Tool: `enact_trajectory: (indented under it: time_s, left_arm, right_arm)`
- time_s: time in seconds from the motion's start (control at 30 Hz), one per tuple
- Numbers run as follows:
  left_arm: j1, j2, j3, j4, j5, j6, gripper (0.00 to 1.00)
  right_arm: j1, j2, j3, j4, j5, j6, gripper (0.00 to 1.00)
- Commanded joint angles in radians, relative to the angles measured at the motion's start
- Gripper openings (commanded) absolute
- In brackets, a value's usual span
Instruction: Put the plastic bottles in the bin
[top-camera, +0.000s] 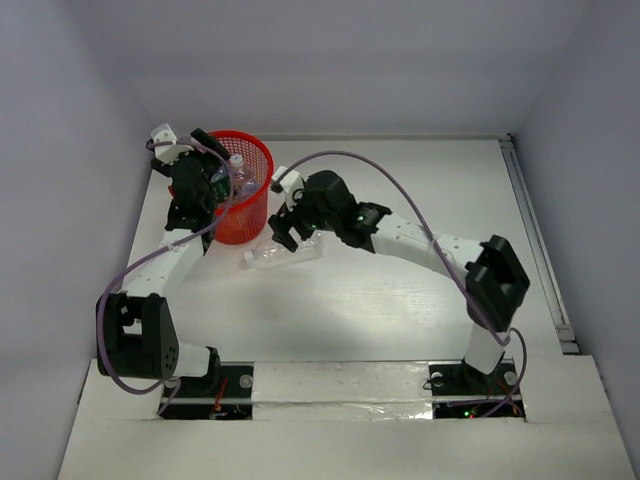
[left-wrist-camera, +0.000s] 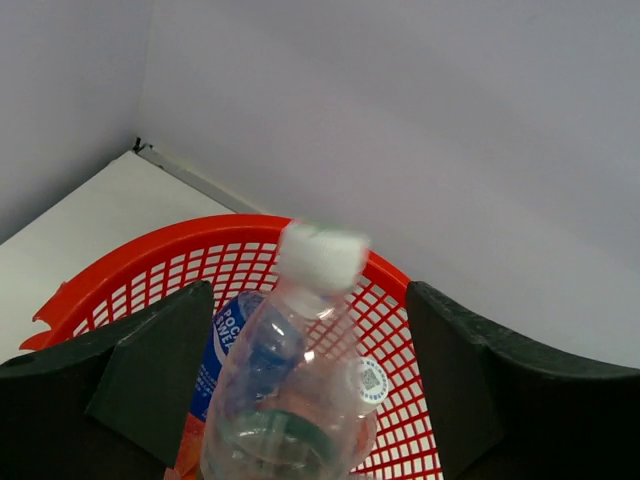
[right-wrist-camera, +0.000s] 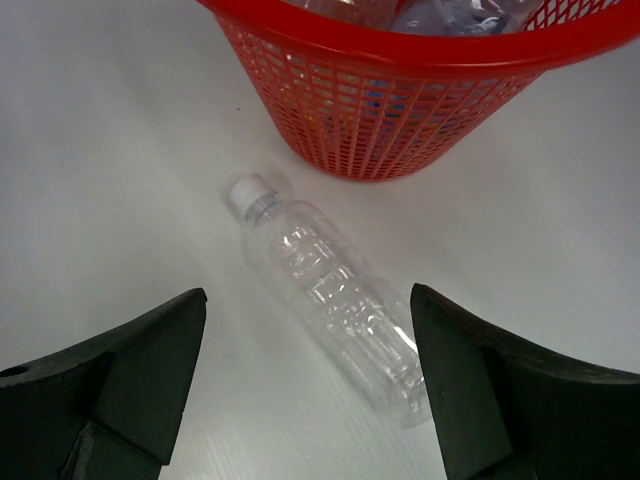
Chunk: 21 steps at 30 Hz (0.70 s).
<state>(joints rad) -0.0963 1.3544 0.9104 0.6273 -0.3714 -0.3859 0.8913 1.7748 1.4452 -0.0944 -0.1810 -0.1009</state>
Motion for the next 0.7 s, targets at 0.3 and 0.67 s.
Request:
enact_trajectory:
  time_s: [0.3, 0.67]
  left_arm:
    - [0.004, -0.125, 0.027, 0.031, 0.021, 0.029, 0.89]
    - [0.004, -0.348, -0.021, -0.005, 0.17, -0.134, 0.85]
  right_arm:
    - [0.005, 0.247, 0.218, -0.159, 0.009, -0.172, 0.91]
    - [0.005, 0.35, 0.221, -0.171, -0.041, -0.149, 0.92]
